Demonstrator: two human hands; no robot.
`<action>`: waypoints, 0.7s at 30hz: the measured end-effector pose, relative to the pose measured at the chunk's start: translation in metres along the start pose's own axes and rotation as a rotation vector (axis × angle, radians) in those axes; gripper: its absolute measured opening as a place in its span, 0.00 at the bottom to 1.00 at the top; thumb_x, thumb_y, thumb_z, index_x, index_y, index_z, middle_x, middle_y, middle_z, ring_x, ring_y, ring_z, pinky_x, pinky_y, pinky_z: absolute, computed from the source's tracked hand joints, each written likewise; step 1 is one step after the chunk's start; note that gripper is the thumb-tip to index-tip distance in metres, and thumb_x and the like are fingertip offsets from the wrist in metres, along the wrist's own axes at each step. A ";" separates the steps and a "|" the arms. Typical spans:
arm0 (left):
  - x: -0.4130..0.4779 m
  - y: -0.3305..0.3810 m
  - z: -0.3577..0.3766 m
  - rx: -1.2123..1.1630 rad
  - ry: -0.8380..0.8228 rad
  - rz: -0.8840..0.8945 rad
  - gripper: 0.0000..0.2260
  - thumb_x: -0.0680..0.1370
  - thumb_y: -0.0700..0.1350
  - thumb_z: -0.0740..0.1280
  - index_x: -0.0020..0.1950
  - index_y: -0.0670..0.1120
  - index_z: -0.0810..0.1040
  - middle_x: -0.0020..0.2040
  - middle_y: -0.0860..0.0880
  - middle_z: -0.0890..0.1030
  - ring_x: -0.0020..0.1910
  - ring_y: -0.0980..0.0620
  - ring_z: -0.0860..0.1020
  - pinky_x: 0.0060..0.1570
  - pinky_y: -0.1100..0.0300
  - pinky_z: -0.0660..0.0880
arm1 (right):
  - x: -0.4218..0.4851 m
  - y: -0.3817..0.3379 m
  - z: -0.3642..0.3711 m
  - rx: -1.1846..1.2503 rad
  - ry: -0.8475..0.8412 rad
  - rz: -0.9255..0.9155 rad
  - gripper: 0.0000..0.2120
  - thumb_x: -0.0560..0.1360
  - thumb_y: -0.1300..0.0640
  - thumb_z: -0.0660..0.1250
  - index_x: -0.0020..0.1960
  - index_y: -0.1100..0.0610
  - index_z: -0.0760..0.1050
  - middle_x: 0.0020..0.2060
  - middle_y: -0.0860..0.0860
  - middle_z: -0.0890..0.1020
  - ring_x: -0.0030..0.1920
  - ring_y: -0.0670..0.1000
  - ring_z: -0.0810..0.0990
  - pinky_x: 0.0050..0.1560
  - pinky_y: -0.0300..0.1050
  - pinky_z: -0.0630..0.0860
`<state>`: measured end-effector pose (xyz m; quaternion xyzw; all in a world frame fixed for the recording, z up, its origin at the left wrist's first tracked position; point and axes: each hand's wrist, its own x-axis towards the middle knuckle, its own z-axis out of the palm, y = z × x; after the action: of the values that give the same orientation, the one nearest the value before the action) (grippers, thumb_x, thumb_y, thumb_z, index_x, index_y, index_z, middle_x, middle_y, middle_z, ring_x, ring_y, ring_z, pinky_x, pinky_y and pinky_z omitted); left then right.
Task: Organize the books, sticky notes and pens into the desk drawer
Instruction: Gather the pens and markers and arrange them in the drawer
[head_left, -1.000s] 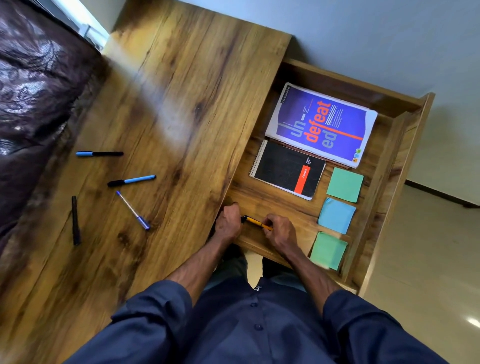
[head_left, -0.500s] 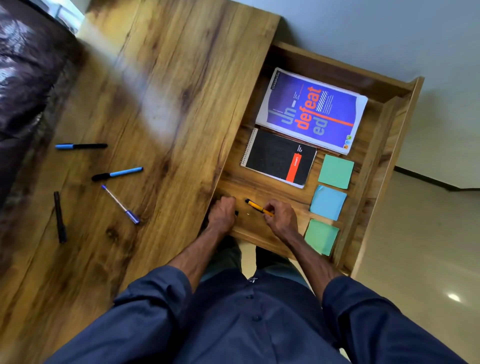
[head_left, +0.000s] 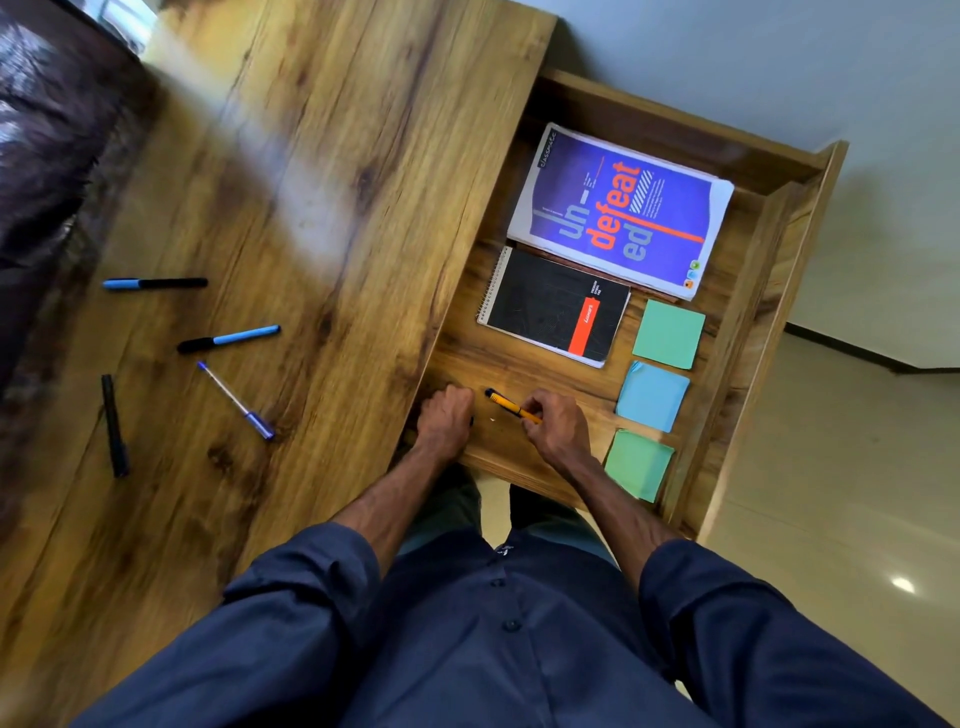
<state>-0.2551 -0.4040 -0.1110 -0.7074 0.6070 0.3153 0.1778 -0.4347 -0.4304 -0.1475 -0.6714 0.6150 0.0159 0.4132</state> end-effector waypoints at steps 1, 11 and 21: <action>0.000 0.000 0.000 -0.003 0.000 -0.003 0.06 0.82 0.38 0.59 0.59 0.43 0.71 0.57 0.43 0.74 0.55 0.44 0.75 0.55 0.50 0.71 | 0.000 -0.001 0.000 0.001 -0.003 0.000 0.08 0.71 0.59 0.76 0.49 0.51 0.82 0.43 0.47 0.84 0.43 0.46 0.81 0.44 0.49 0.83; 0.000 -0.001 -0.008 -0.105 0.137 -0.017 0.14 0.78 0.41 0.69 0.62 0.43 0.71 0.58 0.44 0.77 0.56 0.42 0.79 0.52 0.50 0.76 | 0.018 -0.013 -0.023 0.193 0.058 0.054 0.10 0.69 0.59 0.79 0.48 0.52 0.83 0.42 0.46 0.84 0.42 0.45 0.81 0.42 0.43 0.81; 0.005 0.003 -0.017 -0.202 0.026 -0.189 0.09 0.78 0.37 0.64 0.58 0.42 0.73 0.57 0.40 0.79 0.56 0.38 0.80 0.53 0.47 0.78 | 0.011 -0.011 -0.003 -0.006 -0.146 -0.044 0.08 0.71 0.58 0.76 0.50 0.52 0.83 0.45 0.48 0.85 0.44 0.48 0.82 0.45 0.45 0.80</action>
<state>-0.2537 -0.4191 -0.1020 -0.7799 0.5051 0.3473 0.1266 -0.4240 -0.4420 -0.1454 -0.6831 0.5683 0.0577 0.4551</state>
